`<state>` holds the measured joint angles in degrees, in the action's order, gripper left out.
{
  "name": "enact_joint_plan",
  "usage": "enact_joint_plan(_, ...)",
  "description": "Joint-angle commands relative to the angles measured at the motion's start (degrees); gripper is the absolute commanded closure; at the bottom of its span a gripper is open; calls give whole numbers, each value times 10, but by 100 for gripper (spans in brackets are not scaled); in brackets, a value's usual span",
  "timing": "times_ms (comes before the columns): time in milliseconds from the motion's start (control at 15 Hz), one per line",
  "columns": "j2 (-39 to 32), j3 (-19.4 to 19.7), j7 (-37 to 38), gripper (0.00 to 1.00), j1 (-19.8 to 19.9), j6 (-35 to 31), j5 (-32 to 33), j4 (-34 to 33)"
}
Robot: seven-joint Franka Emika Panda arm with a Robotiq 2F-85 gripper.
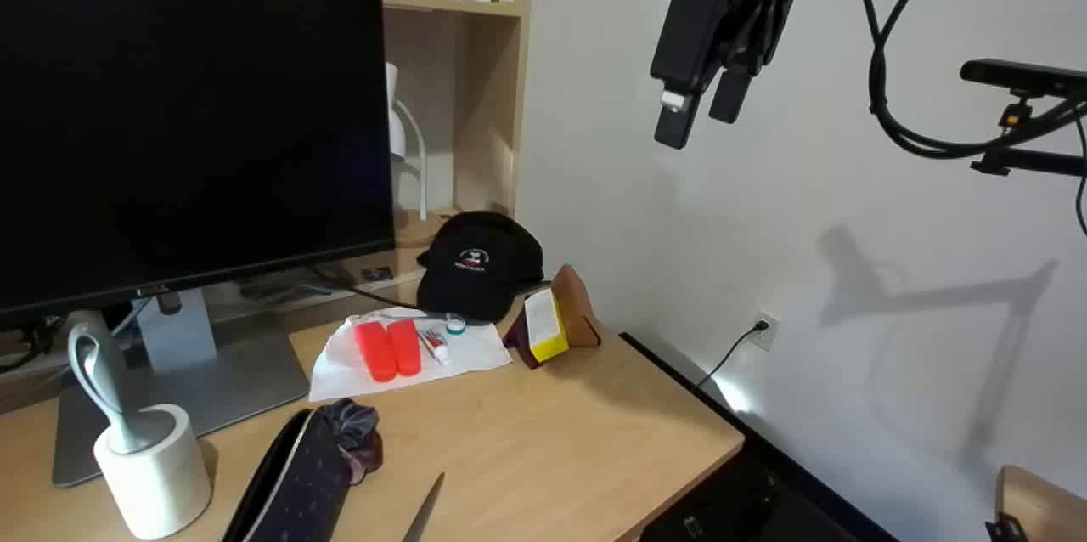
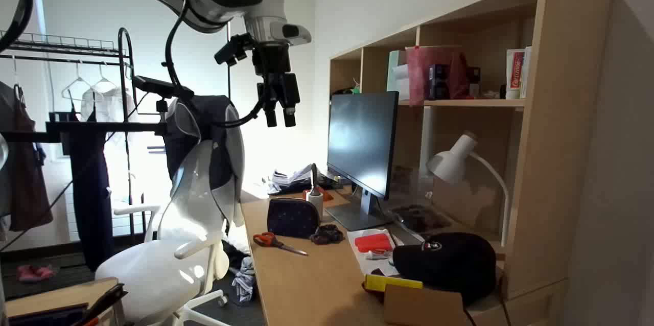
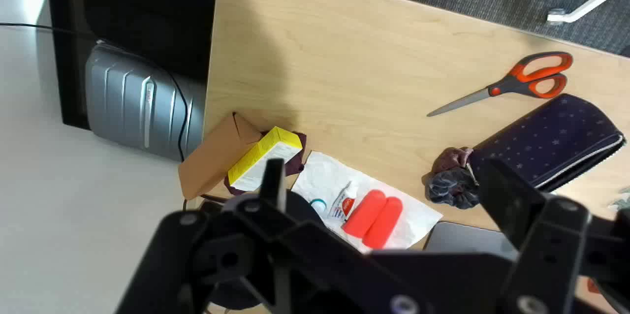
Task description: Move the dark blue bag to the right
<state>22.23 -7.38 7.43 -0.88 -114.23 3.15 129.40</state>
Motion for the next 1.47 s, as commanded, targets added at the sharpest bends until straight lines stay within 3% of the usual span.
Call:
enact_joint_plan(0, -1, 6, 2, 0, -7, 1, 3, -1)
enact_joint_plan(400, -22, 5, 13, 0, -4, 7, 3, -24)
enact_joint_plan(800, -171, -12, 92, 0, -13, -1, -15, -149)
enact_joint_plan(1133, -313, -18, 130, 0, -55, 29, -19, -271)
enact_joint_plan(1333, -333, -7, 121, 0, -68, 25, -19, -300)
enact_joint_plan(1400, -322, -6, 119, 0, -73, 4, -10, -268)
